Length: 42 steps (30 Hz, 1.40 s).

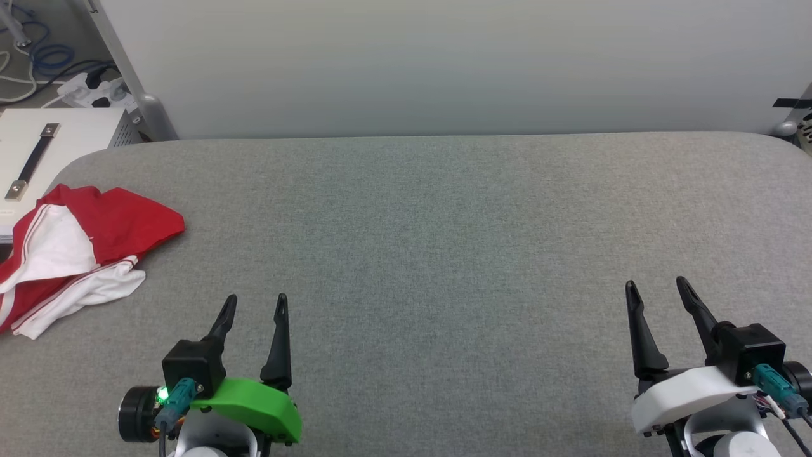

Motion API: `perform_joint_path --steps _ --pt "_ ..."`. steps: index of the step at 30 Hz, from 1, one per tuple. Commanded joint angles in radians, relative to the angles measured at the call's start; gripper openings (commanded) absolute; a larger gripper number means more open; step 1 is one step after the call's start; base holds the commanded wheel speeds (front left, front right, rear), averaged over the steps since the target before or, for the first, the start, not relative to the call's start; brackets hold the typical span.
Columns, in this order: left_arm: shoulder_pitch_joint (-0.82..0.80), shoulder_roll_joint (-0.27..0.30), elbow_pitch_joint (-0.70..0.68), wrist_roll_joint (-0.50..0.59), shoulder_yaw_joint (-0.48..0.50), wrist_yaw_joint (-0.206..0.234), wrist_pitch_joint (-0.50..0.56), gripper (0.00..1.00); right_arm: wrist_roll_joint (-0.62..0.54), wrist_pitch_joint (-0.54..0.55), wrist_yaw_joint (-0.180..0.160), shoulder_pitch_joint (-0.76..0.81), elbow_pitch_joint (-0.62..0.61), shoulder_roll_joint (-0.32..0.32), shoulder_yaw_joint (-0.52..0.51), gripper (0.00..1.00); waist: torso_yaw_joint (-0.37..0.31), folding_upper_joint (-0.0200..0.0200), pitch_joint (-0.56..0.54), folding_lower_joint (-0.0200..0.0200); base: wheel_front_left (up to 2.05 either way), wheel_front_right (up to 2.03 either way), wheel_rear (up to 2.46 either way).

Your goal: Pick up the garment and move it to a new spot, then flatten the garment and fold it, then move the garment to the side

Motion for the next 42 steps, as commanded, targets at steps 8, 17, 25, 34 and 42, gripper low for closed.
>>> perform_joint_path --steps 8,17,25,34,42 --pt "-0.003 -0.003 0.015 -0.02 -0.009 -0.014 -0.027 1.0 0.014 -0.025 -0.001 -0.014 0.018 0.001 -0.004 1.0 0.001 0.0 -0.001 -0.0001 0.0 0.0 0.0" --pt "-0.005 -0.003 0.023 -0.038 -0.015 -0.024 -0.045 1.0 0.022 -0.043 -0.001 -0.017 0.028 0.001 -0.006 1.0 0.004 0.0 0.003 -0.0001 0.0 0.0 0.0" --pt "-0.009 -0.004 0.058 -0.061 -0.023 -0.032 -0.062 1.0 0.025 -0.059 -0.001 -0.02 0.072 0.001 -0.001 1.0 0.009 0.0 0.007 -0.0001 0.0 0.0 0.0" --pt "-0.02 -0.004 0.063 -0.072 -0.021 -0.041 -0.081 1.0 0.05 -0.078 -0.001 -0.021 0.061 0.002 0.021 1.0 0.057 0.0 0.008 -0.0001 0.0 0.0 0.0" --pt "-0.022 -0.004 0.061 -0.086 -0.011 -0.049 -0.097 1.0 0.065 -0.094 -0.001 -0.017 0.052 0.002 0.067 1.0 0.175 0.0 0.017 -0.0001 0.0 0.0 0.0"
